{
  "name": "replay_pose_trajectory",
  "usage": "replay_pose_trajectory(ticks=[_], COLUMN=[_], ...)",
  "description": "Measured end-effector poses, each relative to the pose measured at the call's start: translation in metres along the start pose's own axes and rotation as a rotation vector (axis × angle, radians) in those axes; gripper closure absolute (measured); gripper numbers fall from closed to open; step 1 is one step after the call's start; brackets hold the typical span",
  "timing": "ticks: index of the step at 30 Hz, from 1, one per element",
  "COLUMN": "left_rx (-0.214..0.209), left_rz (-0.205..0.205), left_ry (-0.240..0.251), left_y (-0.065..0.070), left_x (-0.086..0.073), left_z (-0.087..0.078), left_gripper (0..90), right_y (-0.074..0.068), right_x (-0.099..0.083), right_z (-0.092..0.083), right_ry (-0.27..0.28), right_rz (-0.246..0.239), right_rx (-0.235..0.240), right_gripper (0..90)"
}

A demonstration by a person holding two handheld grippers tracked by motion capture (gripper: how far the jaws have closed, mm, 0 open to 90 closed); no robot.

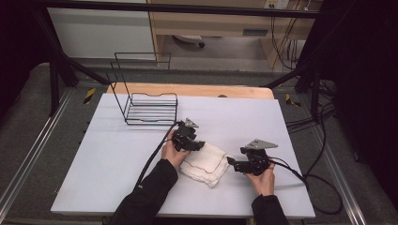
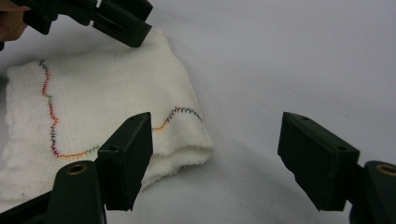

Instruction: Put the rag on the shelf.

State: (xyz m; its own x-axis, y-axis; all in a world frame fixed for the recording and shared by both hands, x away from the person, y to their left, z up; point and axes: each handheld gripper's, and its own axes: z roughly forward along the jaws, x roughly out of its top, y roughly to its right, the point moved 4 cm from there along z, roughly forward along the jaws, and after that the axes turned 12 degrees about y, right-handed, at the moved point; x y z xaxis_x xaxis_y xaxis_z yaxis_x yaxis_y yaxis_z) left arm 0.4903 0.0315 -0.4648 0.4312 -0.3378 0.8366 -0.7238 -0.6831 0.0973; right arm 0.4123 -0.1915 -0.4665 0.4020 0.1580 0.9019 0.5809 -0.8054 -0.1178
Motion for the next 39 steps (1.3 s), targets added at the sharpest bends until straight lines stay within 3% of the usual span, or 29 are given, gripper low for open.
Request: replay_pose_trajectory(ticks=[6,8,15,18,20,24,26,35,39], left_rx=[-0.02,-0.02,-0.065,-0.064,-0.053,-0.051,-0.053,-0.051,-0.055], left_rz=[-0.004,-0.004,-0.052,-0.047,-0.042,-0.024,-0.011,0.006,0.006], left_ry=[-0.024,-0.027,-0.047,-0.051,-0.051,-0.049,-0.042,-0.04,-0.038], left_y=[0.002,0.002,0.002,0.003,0.005,0.006,0.006,0.007,0.006], left_x=[-0.001,-0.001,-0.004,-0.004,-0.004,-0.004,-0.005,-0.005,-0.006], left_z=[0.007,0.007,0.008,0.008,0.007,0.008,0.008,0.009,0.009], left_gripper=[66.2,67.4,76.4,81.1,82.5,82.8,82.8,82.9,82.8], right_y=[0.0,0.0,0.0,0.001,0.001,0.0,0.001,-0.006,-0.01], right_x=[0.001,0.001,-0.002,-0.003,-0.003,-0.003,-0.005,-0.009,-0.01], right_z=[0.0,0.0,0.005,0.008,0.009,0.016,0.023,0.026,0.027], right_ry=[0.002,-0.001,-0.023,-0.022,-0.02,-0.016,-0.016,-0.043,-0.045], right_rz=[0.011,0.019,0.046,0.05,0.069,0.117,0.143,0.128,0.154], right_rx=[-0.001,-0.002,-0.029,-0.038,-0.04,-0.038,-0.038,-0.017,-0.008], right_gripper=[26.4,26.4,29.4,32.5,36.6,36.6,40.2,60.5,67.2])
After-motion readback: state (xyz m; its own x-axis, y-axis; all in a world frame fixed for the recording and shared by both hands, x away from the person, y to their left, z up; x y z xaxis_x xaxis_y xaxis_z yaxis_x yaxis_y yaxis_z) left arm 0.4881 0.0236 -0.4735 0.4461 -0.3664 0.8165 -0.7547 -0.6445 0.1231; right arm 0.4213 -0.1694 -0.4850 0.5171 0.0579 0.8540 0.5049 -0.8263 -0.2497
